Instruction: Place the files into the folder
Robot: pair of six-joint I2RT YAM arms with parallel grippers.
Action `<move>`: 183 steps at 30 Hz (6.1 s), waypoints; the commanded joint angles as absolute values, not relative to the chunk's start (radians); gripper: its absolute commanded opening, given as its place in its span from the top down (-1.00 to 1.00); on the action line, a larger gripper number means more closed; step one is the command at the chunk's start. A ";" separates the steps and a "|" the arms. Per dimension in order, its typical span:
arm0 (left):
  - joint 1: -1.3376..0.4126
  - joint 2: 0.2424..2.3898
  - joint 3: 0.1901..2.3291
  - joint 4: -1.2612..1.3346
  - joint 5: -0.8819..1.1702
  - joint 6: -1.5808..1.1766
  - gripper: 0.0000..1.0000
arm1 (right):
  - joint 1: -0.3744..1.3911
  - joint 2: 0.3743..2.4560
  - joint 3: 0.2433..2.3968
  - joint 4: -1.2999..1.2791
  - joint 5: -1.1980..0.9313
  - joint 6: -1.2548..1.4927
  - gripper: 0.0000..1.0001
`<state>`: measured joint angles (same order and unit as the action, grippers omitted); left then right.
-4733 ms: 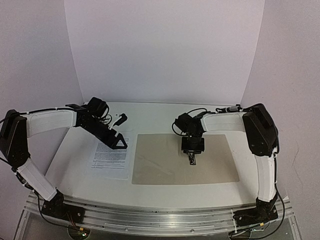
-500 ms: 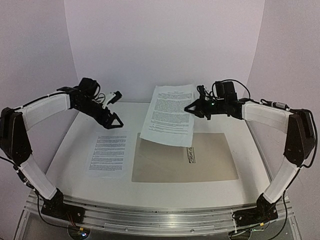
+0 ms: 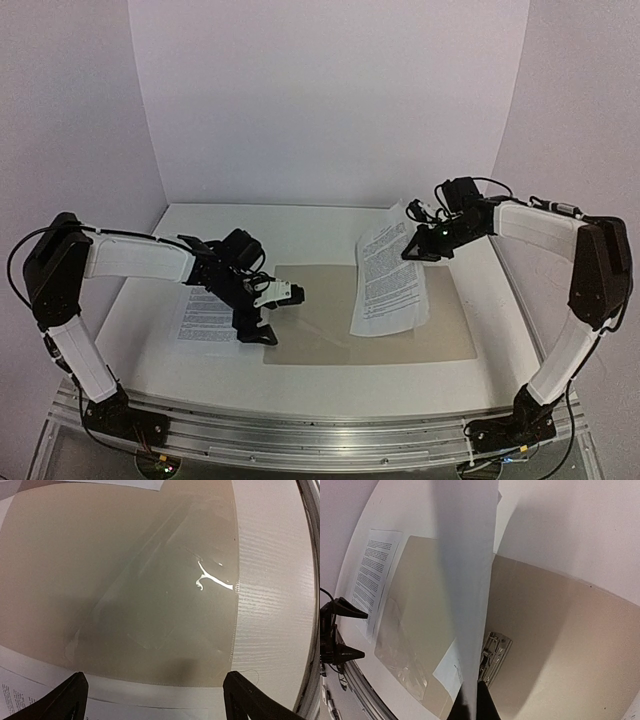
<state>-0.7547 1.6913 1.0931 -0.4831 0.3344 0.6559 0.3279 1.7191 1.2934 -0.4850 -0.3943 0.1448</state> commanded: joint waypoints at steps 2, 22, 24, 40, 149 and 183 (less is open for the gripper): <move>-0.781 1.762 1.020 -0.308 0.287 0.817 -0.85 | 0.330 1.686 1.307 -0.541 -0.344 -0.052 1.00; -0.794 1.824 1.073 -0.311 0.350 0.739 -0.81 | 0.331 1.653 1.115 -0.267 -0.481 0.181 1.00; -0.795 1.832 1.088 -0.314 0.353 0.738 -0.81 | 0.330 1.655 1.111 -0.254 -0.476 0.188 1.00; -0.798 1.868 1.139 -0.336 0.350 0.744 -0.81 | 0.345 1.674 1.045 -0.136 -0.524 0.258 1.00; -0.709 1.782 0.931 -0.334 0.336 0.885 -0.03 | 0.568 2.017 1.162 0.132 -0.493 0.618 1.00; -0.709 1.775 0.905 -0.324 0.335 0.892 0.00 | 0.632 2.023 1.048 0.275 -0.470 0.784 1.00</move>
<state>-0.7067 1.7805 0.9333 -0.3054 0.3592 0.8680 0.6270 2.0407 1.0668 0.2554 -0.5087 0.7616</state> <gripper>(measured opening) 0.501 0.008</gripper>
